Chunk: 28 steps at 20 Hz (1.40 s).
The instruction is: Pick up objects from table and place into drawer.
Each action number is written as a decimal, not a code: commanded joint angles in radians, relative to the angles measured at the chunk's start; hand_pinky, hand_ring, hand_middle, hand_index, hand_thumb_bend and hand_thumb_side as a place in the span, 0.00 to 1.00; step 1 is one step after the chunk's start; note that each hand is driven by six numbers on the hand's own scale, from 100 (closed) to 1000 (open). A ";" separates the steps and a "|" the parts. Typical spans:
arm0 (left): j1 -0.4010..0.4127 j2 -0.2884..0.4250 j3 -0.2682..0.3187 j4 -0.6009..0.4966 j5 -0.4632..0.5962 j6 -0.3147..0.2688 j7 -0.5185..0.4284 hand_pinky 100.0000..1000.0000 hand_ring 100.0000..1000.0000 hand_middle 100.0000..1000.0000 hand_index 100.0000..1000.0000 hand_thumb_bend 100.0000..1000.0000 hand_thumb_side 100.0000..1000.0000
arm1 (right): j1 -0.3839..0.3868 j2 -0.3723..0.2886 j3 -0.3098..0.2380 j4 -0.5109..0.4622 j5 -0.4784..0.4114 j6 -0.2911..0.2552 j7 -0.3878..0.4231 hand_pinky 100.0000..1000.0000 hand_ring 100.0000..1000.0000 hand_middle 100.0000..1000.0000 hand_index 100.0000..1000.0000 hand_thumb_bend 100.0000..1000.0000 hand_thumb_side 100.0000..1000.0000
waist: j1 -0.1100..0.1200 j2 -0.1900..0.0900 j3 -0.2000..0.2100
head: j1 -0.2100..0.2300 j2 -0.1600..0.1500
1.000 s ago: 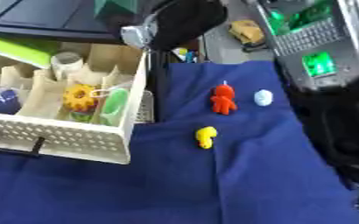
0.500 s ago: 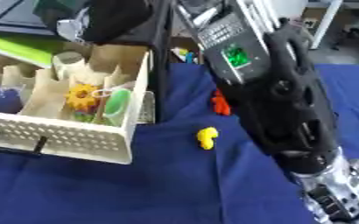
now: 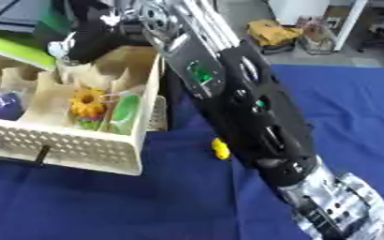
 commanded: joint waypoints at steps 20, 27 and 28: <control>0.001 0.013 0.011 -0.013 -0.002 -0.006 0.006 0.43 0.65 0.68 0.82 0.29 1.00 | 0.057 -0.151 -0.147 -0.321 -0.182 0.134 -0.123 0.67 0.67 0.41 0.58 0.34 0.50 | 0.020 -0.021 -0.033 | 0.043 -0.014; 0.003 0.012 0.018 -0.013 -0.014 -0.013 0.020 0.43 0.65 0.68 0.82 0.29 1.00 | 0.173 -0.260 -0.240 -0.523 -0.273 0.188 -0.301 0.64 0.62 0.37 0.54 0.29 0.53 | 0.030 -0.016 -0.053 | 0.063 -0.018; 0.003 0.011 0.019 -0.013 -0.016 -0.014 0.022 0.43 0.65 0.68 0.82 0.28 1.00 | 0.192 -0.272 -0.250 -0.527 -0.289 0.169 -0.360 0.63 0.61 0.37 0.54 0.28 0.54 | 0.031 -0.015 -0.055 | 0.065 -0.019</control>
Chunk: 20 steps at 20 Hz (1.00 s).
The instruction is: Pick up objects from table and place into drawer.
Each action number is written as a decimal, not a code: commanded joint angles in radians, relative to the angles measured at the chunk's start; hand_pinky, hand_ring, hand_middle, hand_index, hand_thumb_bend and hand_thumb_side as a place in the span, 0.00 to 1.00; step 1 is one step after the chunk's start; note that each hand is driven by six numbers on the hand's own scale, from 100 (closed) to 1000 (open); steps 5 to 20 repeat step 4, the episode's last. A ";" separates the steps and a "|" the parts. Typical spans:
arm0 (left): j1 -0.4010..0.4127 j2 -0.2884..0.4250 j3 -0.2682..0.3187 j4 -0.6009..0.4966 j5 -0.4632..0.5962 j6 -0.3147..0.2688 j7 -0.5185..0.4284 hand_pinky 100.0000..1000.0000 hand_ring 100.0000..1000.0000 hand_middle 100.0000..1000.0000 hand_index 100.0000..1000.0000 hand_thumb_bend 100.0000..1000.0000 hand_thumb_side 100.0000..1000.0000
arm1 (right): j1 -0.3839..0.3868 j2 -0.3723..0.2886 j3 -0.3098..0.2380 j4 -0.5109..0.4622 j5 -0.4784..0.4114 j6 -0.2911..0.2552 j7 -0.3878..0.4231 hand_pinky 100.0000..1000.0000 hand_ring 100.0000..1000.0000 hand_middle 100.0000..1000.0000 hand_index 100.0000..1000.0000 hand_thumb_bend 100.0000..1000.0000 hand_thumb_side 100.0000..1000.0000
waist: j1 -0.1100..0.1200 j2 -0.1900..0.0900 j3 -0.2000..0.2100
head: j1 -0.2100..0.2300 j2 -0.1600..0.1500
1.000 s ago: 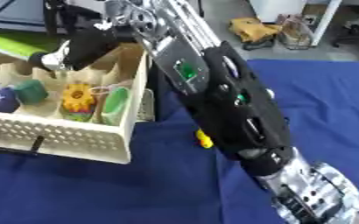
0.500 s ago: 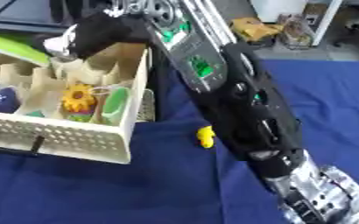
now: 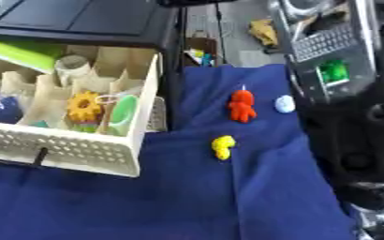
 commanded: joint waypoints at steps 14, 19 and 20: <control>-0.006 0.008 0.015 -0.013 -0.015 -0.007 0.017 0.43 0.65 0.68 0.82 0.28 1.00 | 0.079 -0.066 -0.075 -0.044 -0.094 -0.125 -0.384 0.59 0.62 0.45 0.60 0.16 0.60 | 0.013 -0.008 -0.012 | 0.016 -0.013; -0.006 0.008 0.015 -0.013 -0.015 -0.007 0.017 0.43 0.65 0.68 0.82 0.28 1.00 | 0.079 -0.066 -0.075 -0.044 -0.094 -0.125 -0.384 0.59 0.62 0.45 0.60 0.16 0.60 | 0.013 -0.008 -0.012 | 0.016 -0.013; -0.006 0.008 0.015 -0.013 -0.015 -0.007 0.017 0.43 0.65 0.68 0.82 0.28 1.00 | 0.079 -0.066 -0.075 -0.044 -0.094 -0.125 -0.384 0.59 0.62 0.45 0.60 0.16 0.60 | 0.013 -0.008 -0.012 | 0.016 -0.013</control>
